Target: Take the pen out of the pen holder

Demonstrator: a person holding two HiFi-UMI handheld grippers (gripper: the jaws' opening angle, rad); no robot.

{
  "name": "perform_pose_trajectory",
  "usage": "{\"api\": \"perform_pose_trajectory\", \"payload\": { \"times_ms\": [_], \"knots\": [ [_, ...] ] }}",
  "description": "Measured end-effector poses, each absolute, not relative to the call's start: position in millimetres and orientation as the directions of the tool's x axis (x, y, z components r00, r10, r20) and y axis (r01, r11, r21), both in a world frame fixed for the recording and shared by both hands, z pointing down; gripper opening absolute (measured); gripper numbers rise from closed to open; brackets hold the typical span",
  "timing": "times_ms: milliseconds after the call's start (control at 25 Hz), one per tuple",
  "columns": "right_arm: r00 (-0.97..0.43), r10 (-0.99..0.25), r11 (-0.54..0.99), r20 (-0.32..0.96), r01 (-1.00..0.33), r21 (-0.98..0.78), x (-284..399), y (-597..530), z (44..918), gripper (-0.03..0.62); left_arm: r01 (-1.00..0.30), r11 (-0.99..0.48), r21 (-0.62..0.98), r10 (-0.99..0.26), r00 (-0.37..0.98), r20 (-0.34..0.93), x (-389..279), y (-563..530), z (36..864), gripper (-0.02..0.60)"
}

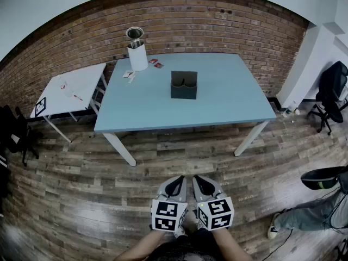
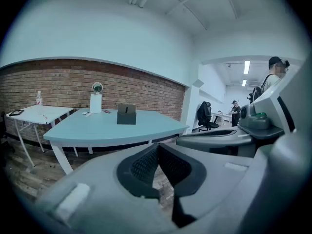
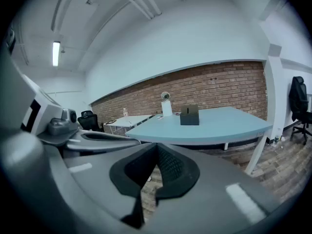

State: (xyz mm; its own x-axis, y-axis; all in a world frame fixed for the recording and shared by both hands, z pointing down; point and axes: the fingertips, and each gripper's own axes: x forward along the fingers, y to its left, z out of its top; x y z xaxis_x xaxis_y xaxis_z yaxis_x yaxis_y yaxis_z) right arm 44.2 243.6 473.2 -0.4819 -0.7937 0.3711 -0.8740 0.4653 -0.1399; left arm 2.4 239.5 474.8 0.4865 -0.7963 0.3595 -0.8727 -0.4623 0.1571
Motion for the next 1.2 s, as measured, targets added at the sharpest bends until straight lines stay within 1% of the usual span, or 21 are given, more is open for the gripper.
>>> {"api": "perform_pose_trajectory", "payload": {
  "times_ms": [600, 1000, 1200],
  "knots": [
    [-0.463, -0.812, 0.457, 0.355, -0.883, -0.104, 34, 216, 473, 0.005, -0.871, -0.470, 0.144, -0.800, 0.489, 0.346, -5, 214, 475, 0.005],
    [-0.492, -0.787, 0.486, 0.372, -0.866, -0.118, 38, 152, 486, 0.005, -0.885, -0.451, 0.118, -0.806, 0.460, 0.373, 2, 148, 486, 0.005],
    [-0.502, -0.776, 0.496, 0.382, -0.860, -0.121, 46, 111, 494, 0.005, -0.885, -0.447, 0.130, -0.801, 0.461, 0.382, 12, 106, 493, 0.005]
  ]
}}
